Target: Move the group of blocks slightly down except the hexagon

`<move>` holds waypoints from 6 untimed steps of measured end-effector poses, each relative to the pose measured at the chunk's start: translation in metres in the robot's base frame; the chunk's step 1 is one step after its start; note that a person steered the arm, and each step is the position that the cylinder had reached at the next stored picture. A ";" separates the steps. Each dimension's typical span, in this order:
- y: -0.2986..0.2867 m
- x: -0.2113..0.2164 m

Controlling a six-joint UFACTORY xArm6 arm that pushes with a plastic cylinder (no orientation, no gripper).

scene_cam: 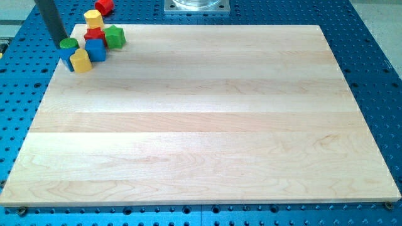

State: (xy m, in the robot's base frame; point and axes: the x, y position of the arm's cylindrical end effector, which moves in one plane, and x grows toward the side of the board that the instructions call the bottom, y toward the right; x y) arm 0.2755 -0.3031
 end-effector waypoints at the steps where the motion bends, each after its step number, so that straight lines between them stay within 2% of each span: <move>1: -0.002 -0.002; 2: 0.010 -0.037; 3: 0.054 -0.065; 5: 0.106 -0.031; 6: 0.106 -0.062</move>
State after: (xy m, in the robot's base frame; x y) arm 0.2138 -0.1969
